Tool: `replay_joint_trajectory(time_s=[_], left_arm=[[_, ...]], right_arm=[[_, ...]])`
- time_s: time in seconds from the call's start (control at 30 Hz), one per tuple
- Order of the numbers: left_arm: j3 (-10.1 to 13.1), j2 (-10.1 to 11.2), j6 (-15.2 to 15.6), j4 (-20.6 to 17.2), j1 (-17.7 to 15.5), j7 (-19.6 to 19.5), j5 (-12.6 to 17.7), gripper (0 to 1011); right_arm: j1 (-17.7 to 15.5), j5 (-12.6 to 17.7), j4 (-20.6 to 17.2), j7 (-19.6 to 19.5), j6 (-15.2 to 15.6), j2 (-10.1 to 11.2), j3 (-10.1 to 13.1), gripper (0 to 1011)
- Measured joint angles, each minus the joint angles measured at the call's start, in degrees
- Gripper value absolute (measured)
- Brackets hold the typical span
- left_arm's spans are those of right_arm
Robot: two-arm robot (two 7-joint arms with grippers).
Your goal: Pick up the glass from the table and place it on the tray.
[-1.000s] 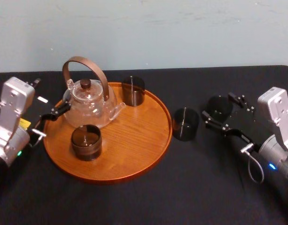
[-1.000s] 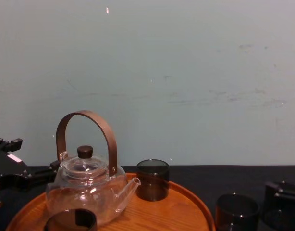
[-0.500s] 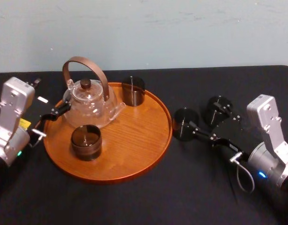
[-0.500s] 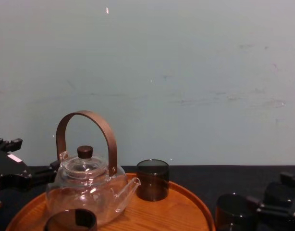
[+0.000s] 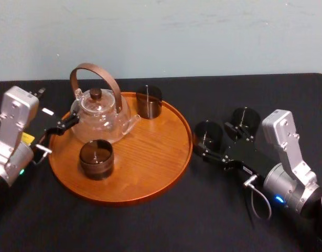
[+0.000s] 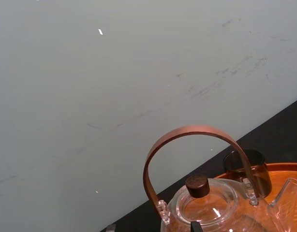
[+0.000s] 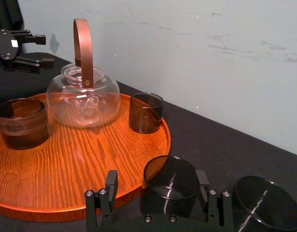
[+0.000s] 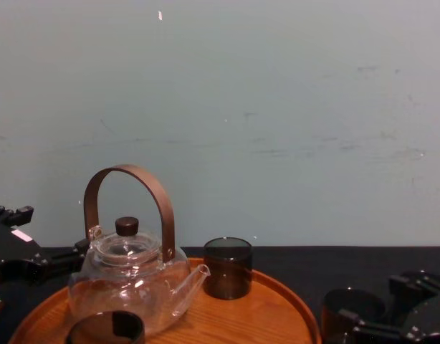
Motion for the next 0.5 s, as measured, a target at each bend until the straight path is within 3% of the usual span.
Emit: replay_joint_trajectory(time_s=[0.5], left_arm=[[0.0,0.0,0.0,0.0,0.0,0.0,0.0,1001]], right_arm=[[0.81,-1.78,2.41,-0.11,2.15,-2.79,1.13,1002]])
